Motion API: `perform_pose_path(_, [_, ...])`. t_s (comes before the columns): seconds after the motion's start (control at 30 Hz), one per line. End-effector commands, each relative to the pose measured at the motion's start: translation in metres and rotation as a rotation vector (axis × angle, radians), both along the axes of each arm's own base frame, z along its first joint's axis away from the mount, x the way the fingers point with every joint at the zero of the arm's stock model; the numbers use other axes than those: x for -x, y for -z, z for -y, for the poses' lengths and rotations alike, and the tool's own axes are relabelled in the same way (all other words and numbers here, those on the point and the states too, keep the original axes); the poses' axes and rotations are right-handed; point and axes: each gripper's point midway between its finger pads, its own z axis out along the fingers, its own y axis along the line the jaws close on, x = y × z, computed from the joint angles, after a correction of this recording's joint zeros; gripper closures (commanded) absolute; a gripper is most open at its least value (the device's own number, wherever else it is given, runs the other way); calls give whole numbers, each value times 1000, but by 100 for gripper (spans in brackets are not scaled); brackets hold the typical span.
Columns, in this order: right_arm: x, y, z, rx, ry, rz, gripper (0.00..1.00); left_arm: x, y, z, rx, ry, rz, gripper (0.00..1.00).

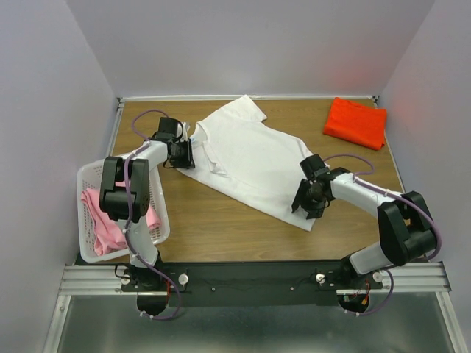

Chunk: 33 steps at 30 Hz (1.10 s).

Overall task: Fold and stack the t-shirts
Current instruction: Fold the tshirt

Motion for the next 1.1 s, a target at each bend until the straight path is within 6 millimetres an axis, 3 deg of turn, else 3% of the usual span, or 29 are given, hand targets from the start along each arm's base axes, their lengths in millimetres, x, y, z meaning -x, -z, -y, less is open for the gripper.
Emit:
perform_pose_path(0.0, [62,16,3,24,11,-222,37,25,9,-22,-89,-46,-76,61])
perform_pose_path(0.23, [40,-16,0,28,34,-120,33,7,-37,-8,-99,-9,32,60])
perform_pose_path(0.33, [28,-28,4,51,54,-64,31,13,-46,11,-110,59,41,60])
perform_pose_path(0.63, [17,-33,7,82,70,-34,29,52,-22,54,-59,227,-53,60])
perform_pose_path(0.87, [17,-32,8,89,69,-31,28,51,-14,73,2,284,-64,60])
perform_pose_path(1.07, [21,-30,10,89,77,-41,27,44,-14,103,54,356,-63,60])
